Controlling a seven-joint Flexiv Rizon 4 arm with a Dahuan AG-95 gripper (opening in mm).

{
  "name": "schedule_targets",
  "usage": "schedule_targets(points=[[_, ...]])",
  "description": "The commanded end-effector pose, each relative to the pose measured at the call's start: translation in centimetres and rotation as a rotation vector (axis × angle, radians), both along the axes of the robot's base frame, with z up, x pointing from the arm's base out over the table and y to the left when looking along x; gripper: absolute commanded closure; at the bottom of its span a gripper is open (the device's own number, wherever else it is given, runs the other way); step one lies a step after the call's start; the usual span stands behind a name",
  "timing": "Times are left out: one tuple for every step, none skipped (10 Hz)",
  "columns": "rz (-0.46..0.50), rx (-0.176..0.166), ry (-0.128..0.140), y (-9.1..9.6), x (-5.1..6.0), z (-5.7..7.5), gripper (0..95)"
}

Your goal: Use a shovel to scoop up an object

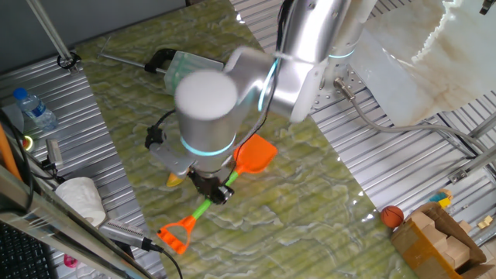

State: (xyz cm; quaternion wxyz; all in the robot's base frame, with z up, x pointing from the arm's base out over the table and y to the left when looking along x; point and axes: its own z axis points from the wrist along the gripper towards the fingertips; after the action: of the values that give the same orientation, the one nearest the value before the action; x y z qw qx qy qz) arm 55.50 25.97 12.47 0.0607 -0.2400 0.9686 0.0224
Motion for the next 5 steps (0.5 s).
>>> schedule_targets(points=[[0.188, 0.071, -0.111, 0.5, -0.2, 2.3, 95.0], [0.203, 0.063, -0.113, 0.6, -0.1, 2.6, 95.0], [0.229, 0.055, -0.123, 0.9, 0.1, 2.9, 95.0], [0.252, 0.051, -0.132, 1.4, 0.6, 3.4, 95.0], [0.259, 0.044, -0.130, 2.2, 1.2, 4.1, 95.0]])
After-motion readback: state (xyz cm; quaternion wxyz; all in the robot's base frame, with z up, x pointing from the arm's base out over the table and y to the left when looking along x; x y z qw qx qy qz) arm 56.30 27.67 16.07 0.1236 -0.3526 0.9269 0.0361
